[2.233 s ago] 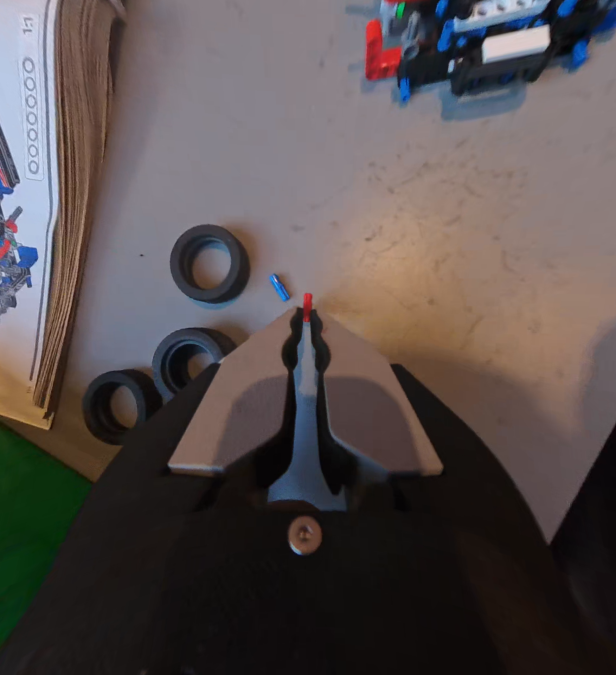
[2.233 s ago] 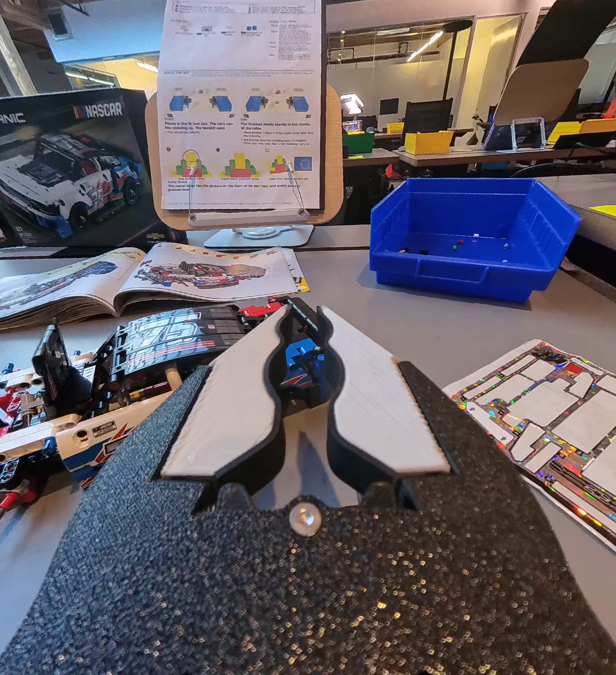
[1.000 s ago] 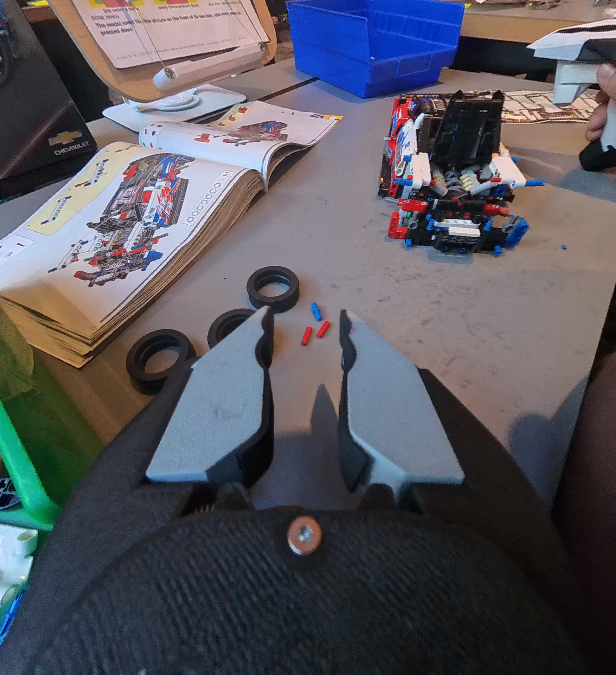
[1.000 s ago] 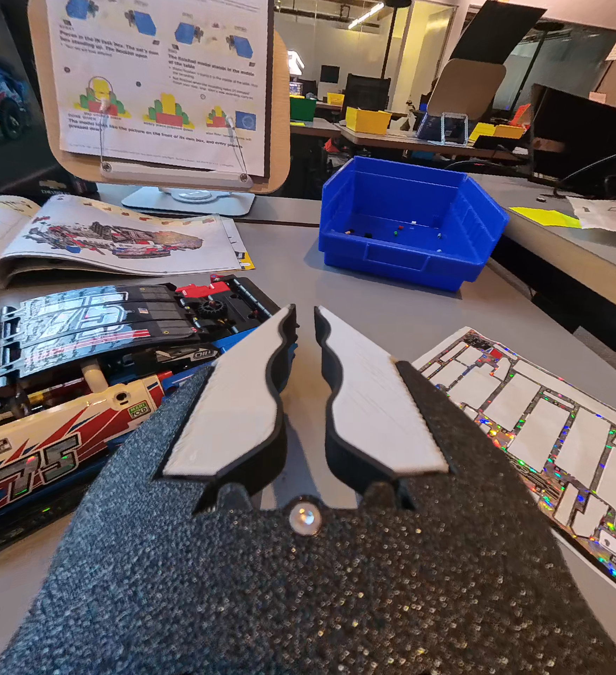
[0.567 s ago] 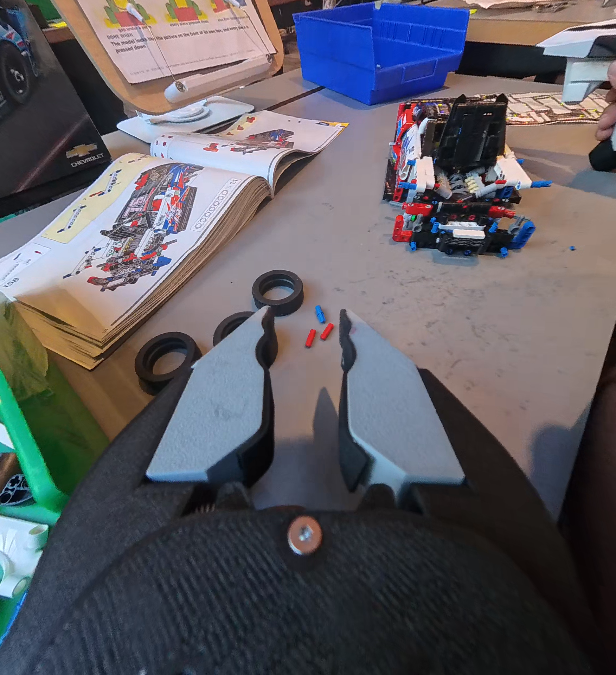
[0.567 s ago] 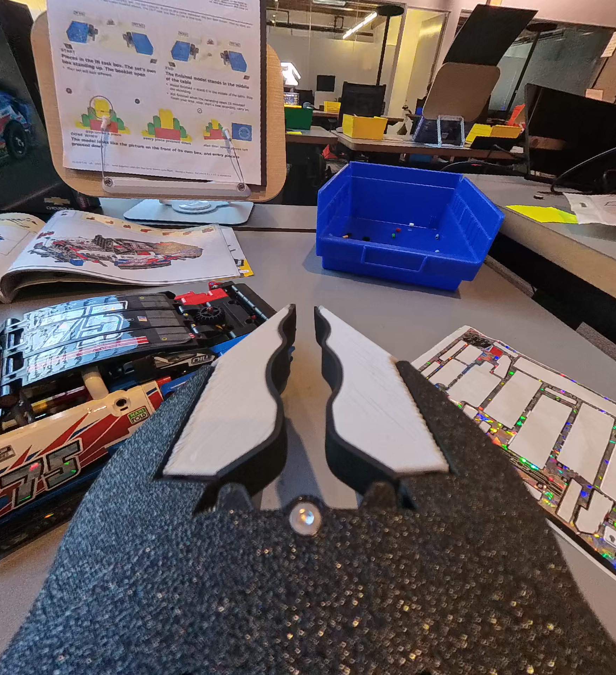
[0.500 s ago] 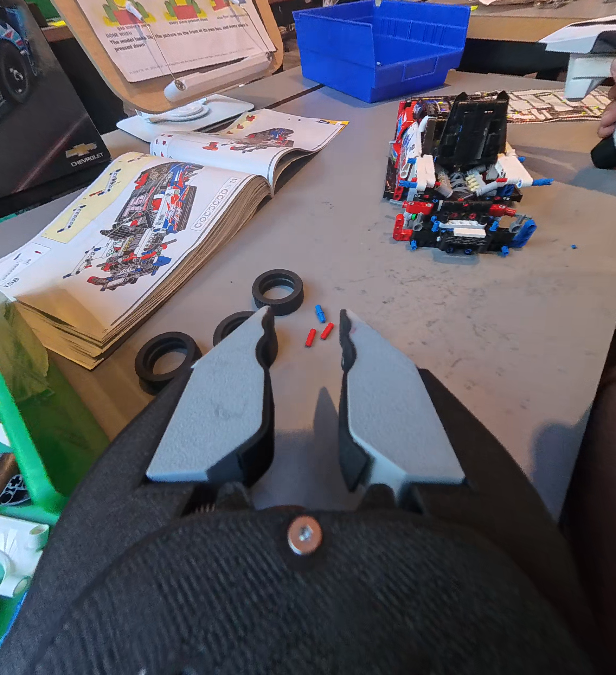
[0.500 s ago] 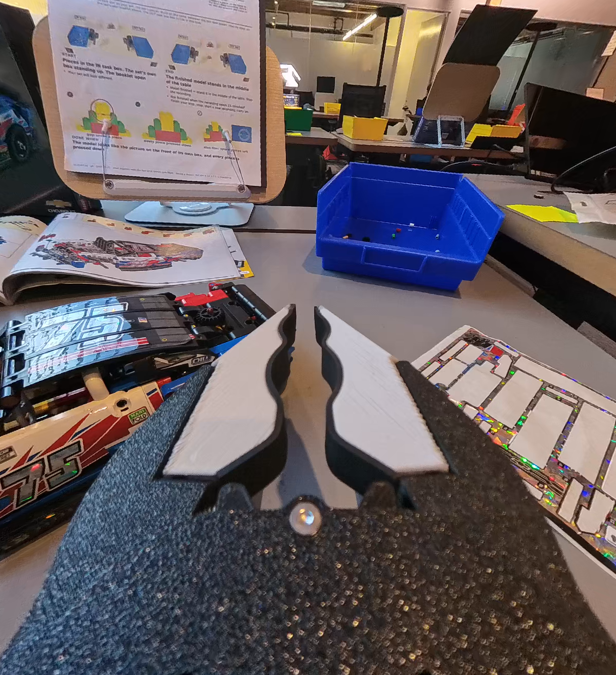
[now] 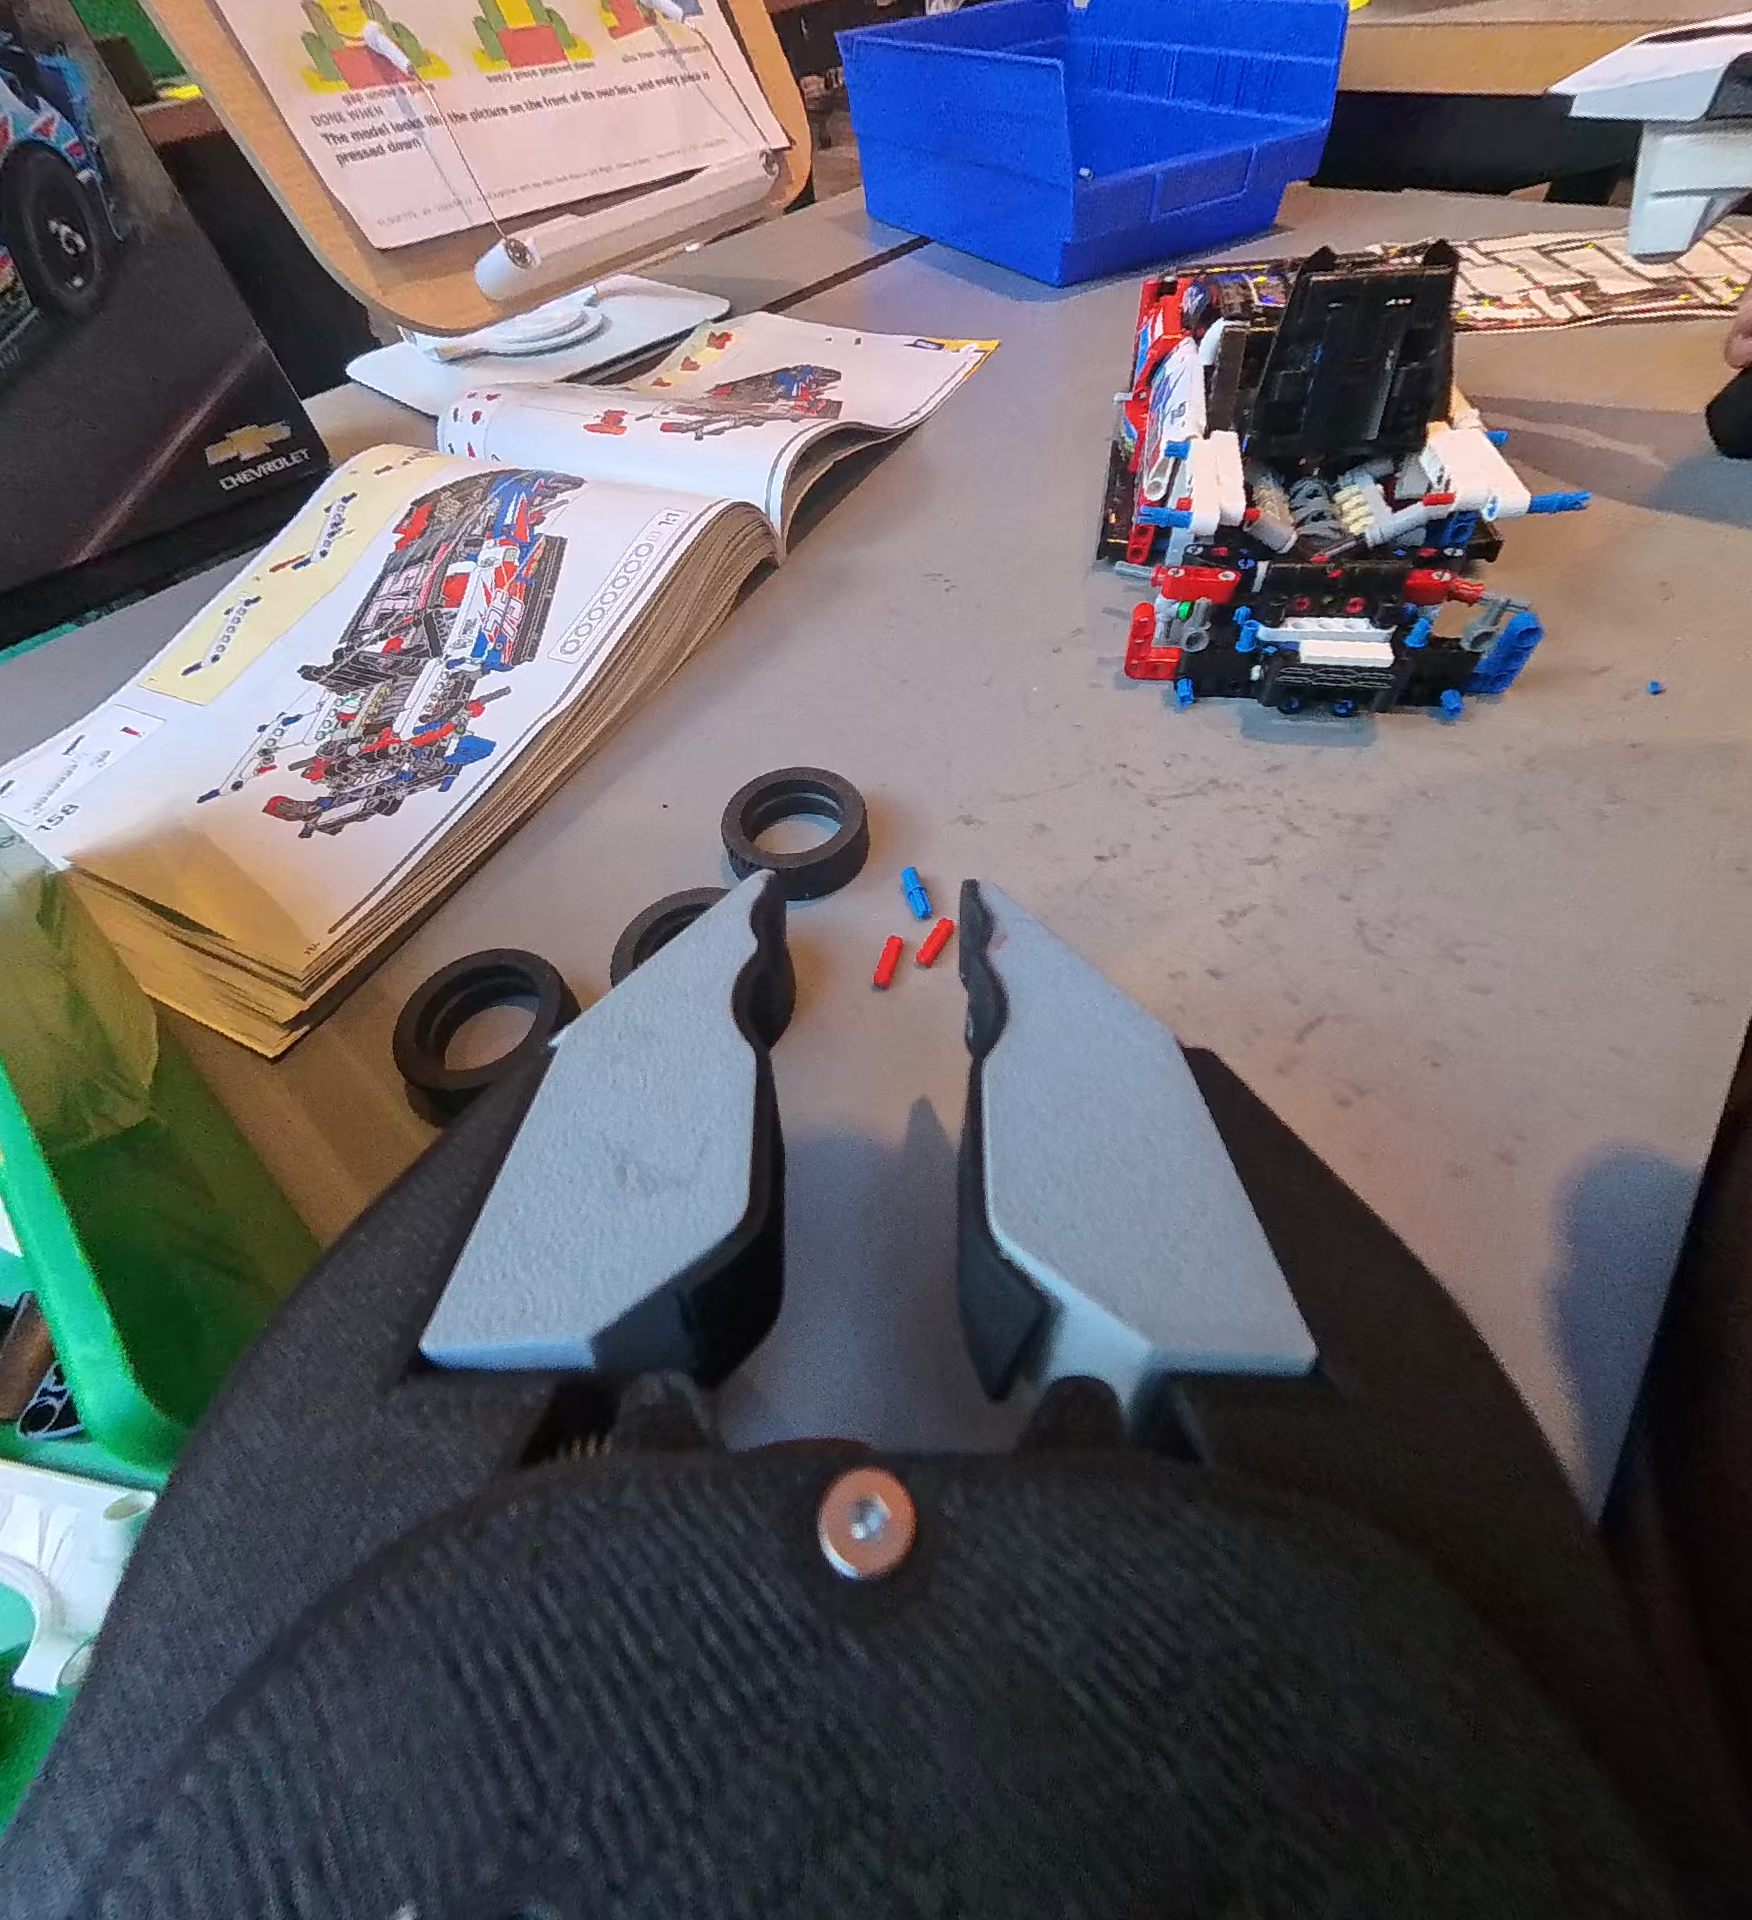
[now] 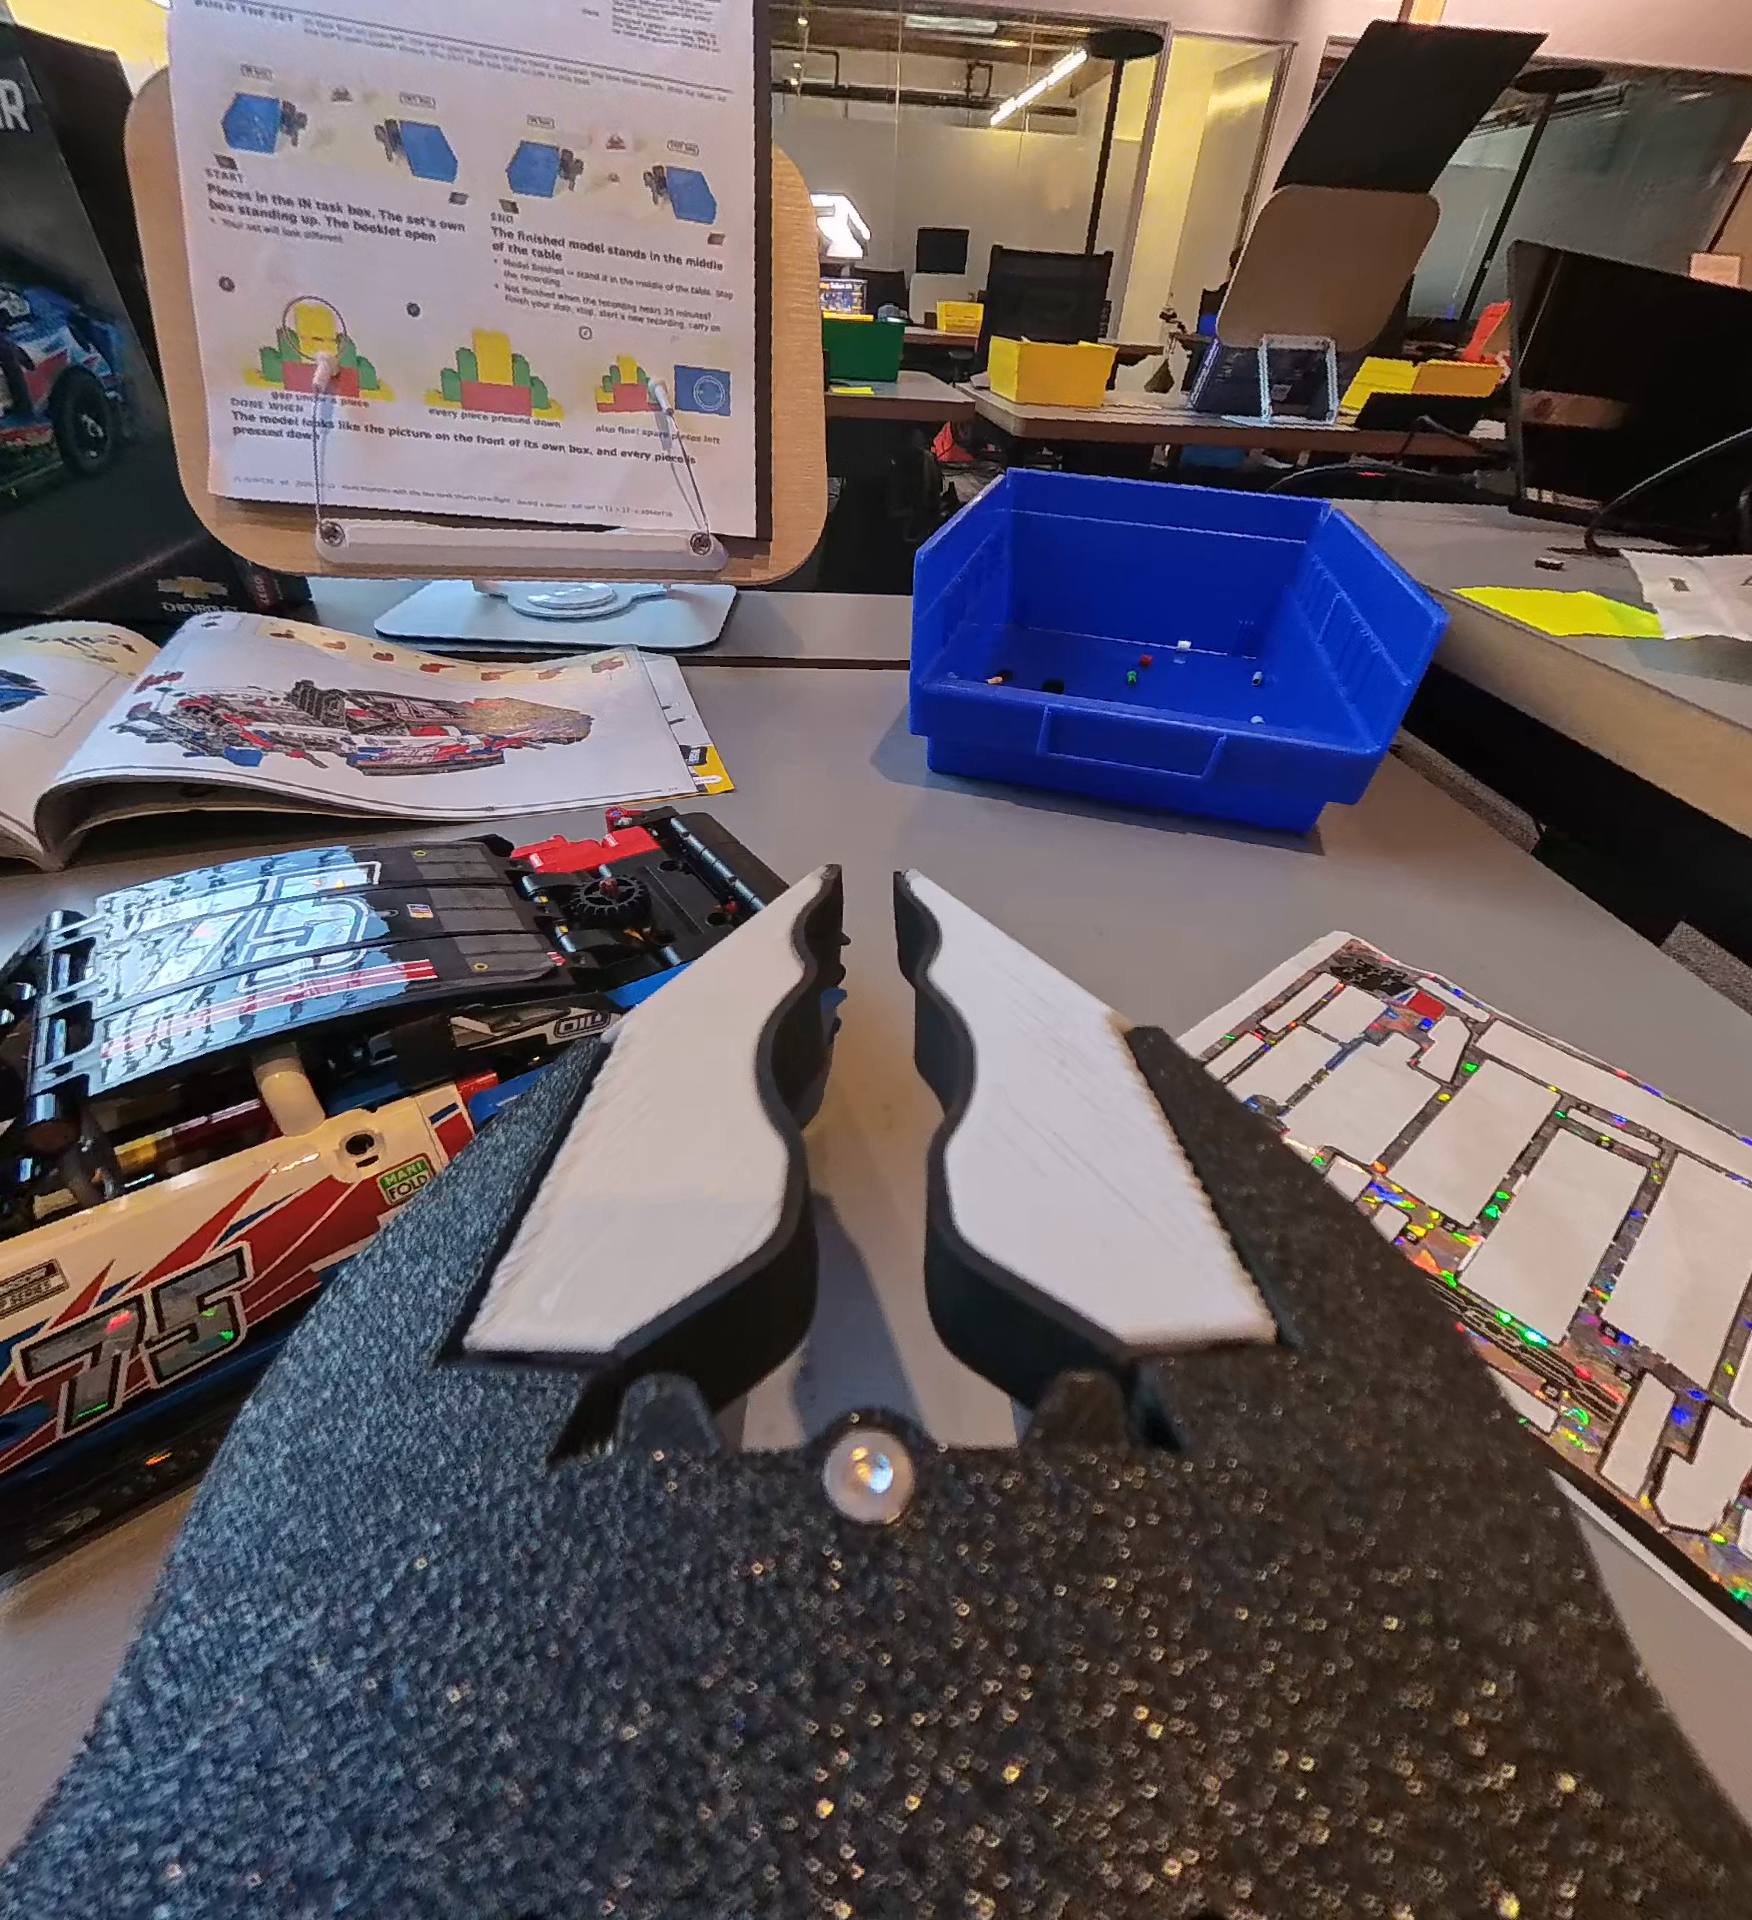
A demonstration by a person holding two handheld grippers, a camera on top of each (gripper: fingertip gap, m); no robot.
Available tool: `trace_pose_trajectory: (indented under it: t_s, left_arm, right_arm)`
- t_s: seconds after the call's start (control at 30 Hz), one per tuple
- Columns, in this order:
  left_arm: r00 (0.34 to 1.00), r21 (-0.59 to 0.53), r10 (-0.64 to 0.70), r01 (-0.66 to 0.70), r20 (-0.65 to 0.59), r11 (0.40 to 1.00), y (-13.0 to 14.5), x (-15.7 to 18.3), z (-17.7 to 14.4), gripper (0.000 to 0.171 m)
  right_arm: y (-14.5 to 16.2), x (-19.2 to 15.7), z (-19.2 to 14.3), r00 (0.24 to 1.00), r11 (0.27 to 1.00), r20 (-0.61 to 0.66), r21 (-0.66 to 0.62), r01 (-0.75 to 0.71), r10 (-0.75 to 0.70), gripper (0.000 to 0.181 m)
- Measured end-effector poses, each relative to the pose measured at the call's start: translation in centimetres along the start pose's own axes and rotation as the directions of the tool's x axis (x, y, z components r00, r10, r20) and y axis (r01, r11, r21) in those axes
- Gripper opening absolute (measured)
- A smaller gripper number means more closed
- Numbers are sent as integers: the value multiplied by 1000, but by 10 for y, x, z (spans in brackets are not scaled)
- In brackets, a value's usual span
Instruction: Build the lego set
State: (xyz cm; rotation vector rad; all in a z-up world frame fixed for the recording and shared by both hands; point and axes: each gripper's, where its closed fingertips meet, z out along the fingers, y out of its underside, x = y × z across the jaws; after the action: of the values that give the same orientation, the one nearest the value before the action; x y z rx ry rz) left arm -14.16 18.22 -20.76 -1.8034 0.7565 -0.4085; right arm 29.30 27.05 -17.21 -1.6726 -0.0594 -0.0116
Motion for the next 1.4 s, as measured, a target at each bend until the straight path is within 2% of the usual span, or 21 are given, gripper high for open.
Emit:
trace_pose_trajectory:
  t_s: [0.53, 0.73, 0.83, 0.93, 1.03, 1.1, 1.17, 1.23, 1.3, 1.4]
  left_arm:
    - [999, 3, 19, -19, 26, 1000, 0, -2, 0, 30]
    - [999, 52, 13, -15, 38, 999, -7, -4, -4, 49]
    - [996, 134, 14, -25, 84, 991, -18, -8, -15, 75]
    - [996, 201, -13, -5, 89, 980, -29, 2, -28, 76]
    - [995, 181, -35, 17, 98, 983, -37, 5, -44, 66]
    - [989, 141, -32, 12, 146, 990, -38, -8, -59, 50]
    - [980, 97, -53, 34, 194, 995, -44, -32, -76, 49]
    - [980, 12, -19, 17, 196, 1000, -53, -61, -94, 45]
    - [978, -167, 52, -18, 203, 986, -51, -105, -106, 43]
    - [970, -437, 197, -116, 146, 892, -35, -177, -108, 43]
  right_arm:
    - [-1, -1, 0, 1000, 1000, 17, 8, -8, 7, 9]
    - [-1, -4, 1, 1000, 1000, 21, 4, 9, -9, 9]
    - [0, -6, 4, 1000, 1000, 26, -5, 16, -16, 9]
    - [0, -8, 3, 999, 1000, 22, -1, 30, -30, 11]
    - [-3, -10, -1, 999, 1000, 27, 18, 24, -25, 11]
    - [-4, -12, -2, 999, 1000, 43, 25, 15, -16, 11]
    - [-2, -12, -1, 999, 1000, 52, 16, 10, -11, 14]
    - [-2, -13, -1, 998, 1000, 61, 13, 4, -5, 15]
    - [-4, -15, -2, 997, 1000, 74, 25, -9, 7, 15]
    - [-5, -16, -2, 994, 998, 105, 33, -44, 40, 14]
